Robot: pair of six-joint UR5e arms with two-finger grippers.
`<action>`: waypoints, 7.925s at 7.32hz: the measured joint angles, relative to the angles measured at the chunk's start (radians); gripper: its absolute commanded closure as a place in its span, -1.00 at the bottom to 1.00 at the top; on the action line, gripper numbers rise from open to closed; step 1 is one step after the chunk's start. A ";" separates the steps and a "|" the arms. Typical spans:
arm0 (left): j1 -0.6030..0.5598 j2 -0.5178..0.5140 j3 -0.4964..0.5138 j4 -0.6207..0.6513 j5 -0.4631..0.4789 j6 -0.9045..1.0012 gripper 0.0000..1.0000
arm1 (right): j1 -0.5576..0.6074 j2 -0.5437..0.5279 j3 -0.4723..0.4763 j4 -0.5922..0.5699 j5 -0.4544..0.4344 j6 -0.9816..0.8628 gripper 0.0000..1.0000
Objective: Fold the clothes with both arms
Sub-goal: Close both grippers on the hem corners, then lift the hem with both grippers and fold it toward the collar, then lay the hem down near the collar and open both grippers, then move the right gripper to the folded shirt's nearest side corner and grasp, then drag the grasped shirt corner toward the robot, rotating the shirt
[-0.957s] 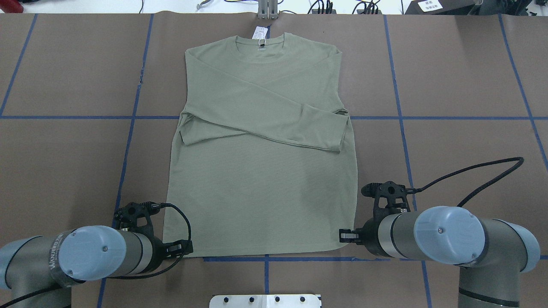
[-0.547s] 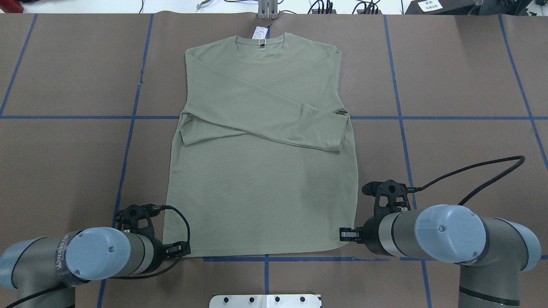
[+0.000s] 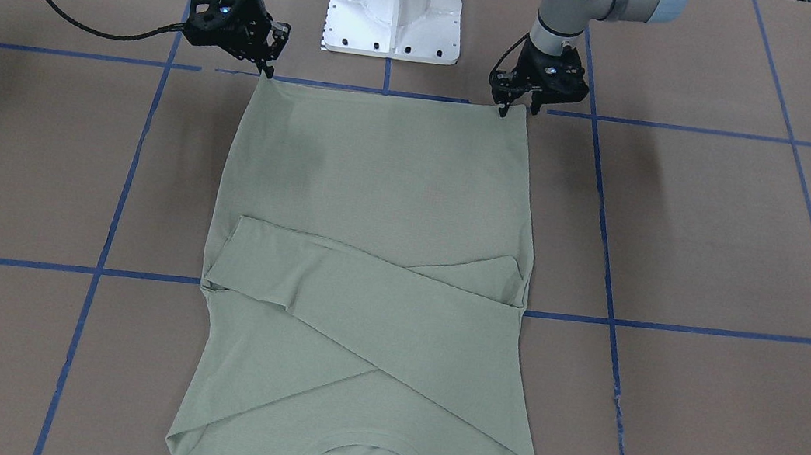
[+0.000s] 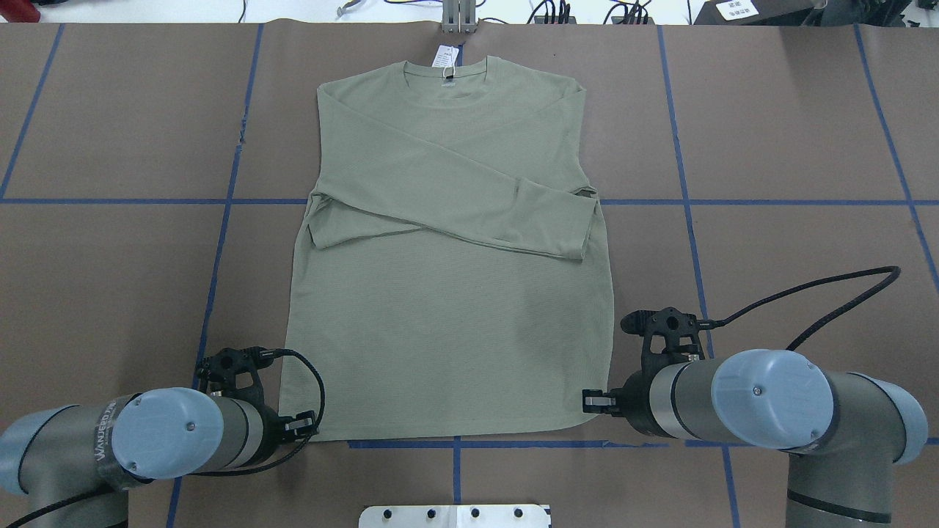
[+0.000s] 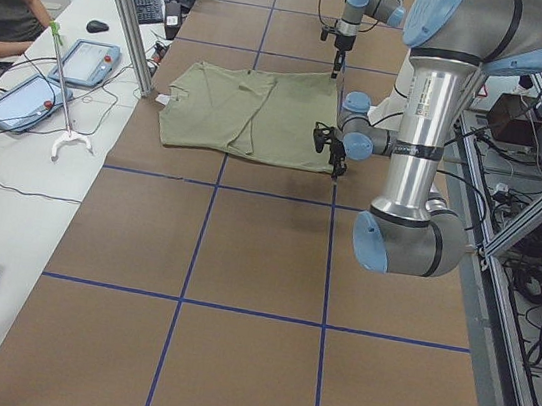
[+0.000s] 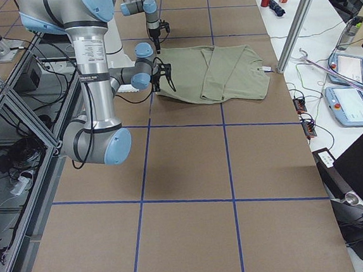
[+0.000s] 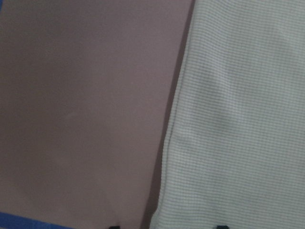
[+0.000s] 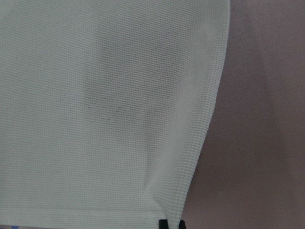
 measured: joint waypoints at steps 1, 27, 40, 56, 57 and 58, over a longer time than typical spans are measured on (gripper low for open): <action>-0.003 -0.001 -0.002 0.000 0.000 0.000 0.02 | 0.000 -0.001 0.000 0.000 0.000 0.000 1.00; -0.488 -0.320 0.006 0.303 -0.138 0.357 1.00 | 0.529 0.297 -0.240 0.002 0.372 -0.081 1.00; -0.578 -0.428 0.468 -0.042 -0.129 0.401 -0.99 | 0.614 0.527 -0.633 0.003 0.311 -0.099 -1.00; -0.582 -0.437 0.389 -0.030 -0.132 0.400 -1.00 | 0.320 0.209 -0.383 0.010 0.223 -0.118 1.00; -0.582 -0.438 0.388 -0.030 -0.133 0.401 -1.00 | 0.320 0.190 -0.378 0.011 0.230 -0.145 1.00; -0.582 -0.440 0.387 -0.030 -0.133 0.401 -1.00 | 0.321 0.173 -0.365 0.011 0.237 -0.160 1.00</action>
